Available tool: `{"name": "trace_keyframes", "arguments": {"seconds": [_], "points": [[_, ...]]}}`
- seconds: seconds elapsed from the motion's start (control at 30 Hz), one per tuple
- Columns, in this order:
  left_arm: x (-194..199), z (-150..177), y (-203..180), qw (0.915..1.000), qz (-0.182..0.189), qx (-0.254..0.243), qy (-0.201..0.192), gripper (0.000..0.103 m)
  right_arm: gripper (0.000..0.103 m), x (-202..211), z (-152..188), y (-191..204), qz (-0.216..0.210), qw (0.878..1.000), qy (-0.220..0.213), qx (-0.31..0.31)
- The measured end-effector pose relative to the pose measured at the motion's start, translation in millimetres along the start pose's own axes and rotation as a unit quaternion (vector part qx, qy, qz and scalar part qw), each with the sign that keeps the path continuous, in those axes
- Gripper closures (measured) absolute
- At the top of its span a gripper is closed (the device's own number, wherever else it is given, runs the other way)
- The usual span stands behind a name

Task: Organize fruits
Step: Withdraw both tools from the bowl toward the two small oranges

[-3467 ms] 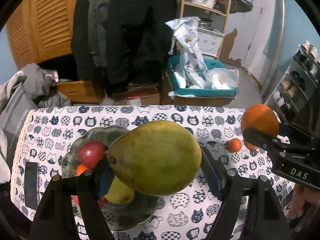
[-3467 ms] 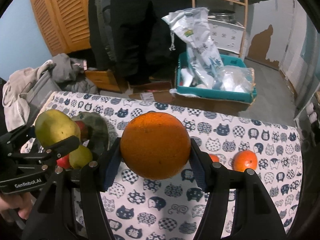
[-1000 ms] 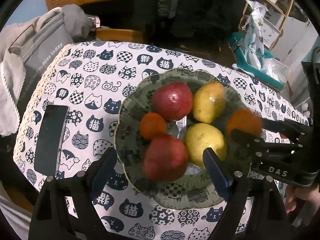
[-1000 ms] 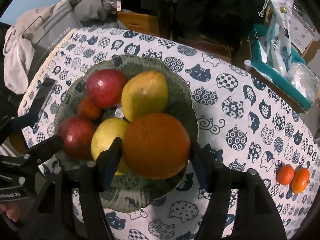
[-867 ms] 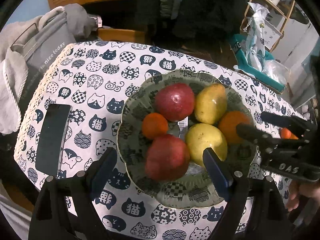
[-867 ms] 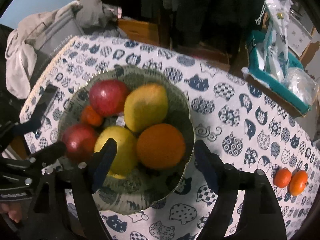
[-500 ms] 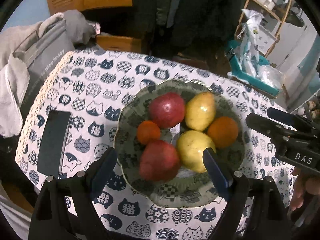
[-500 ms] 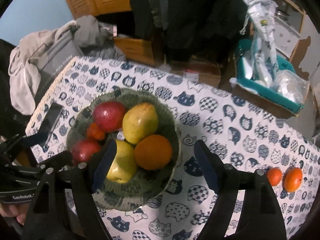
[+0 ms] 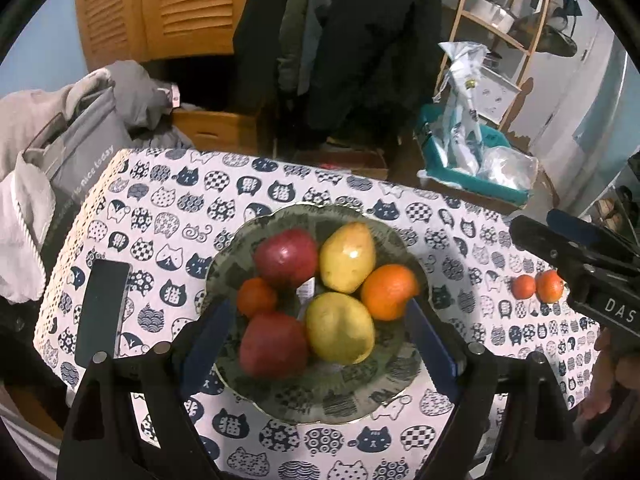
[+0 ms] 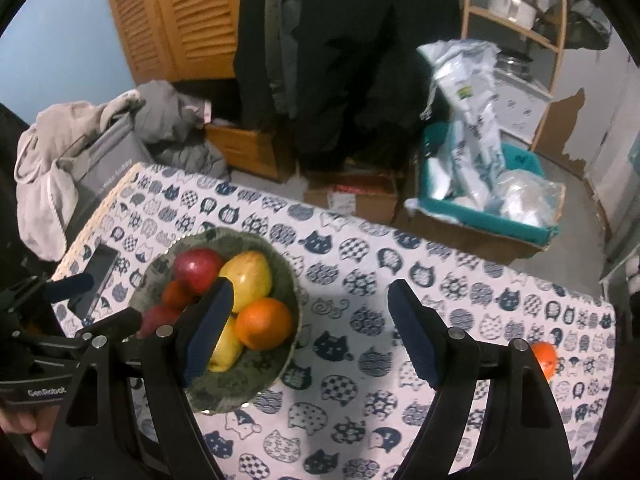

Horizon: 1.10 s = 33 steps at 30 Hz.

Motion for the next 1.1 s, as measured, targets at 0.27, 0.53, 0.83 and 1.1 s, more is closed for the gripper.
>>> {"name": "trace_keyframes", "arguments": {"seconds": [0.27,0.53,0.83,1.1], "points": [[8.2,-4.8,-24.7,0.9998,0.011,-0.016,-0.01,0.014,0.023,27.7,5.0,-24.9,0.028,0.999,-0.023,-0.006],[22.0,-10.8,-53.8,0.9987,0.026,-0.03,-0.03,0.014,0.023,54.4,13.8,-54.2,0.048,0.998,-0.042,-0.021],[27.1,-14.0,-91.7,0.9966,0.035,-0.063,-0.042,0.014,0.02,77.5,28.6,-89.6,0.078,0.995,-0.055,-0.037],[28.1,-14.9,-132.2,0.9935,0.047,-0.092,-0.047,0.014,0.02,95.6,44.1,-121.2,0.097,0.991,-0.064,-0.06]]}}
Point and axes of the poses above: each gripper's, at about its wrist camera, not at the fingertips, and x roughly against the way its jaws point, y to its left, z to its underside, the point moved 5 cm from there along -x, roughly the way its jaws point, and after that the axes turned 4 degrees about y, right-handed, at the moved point
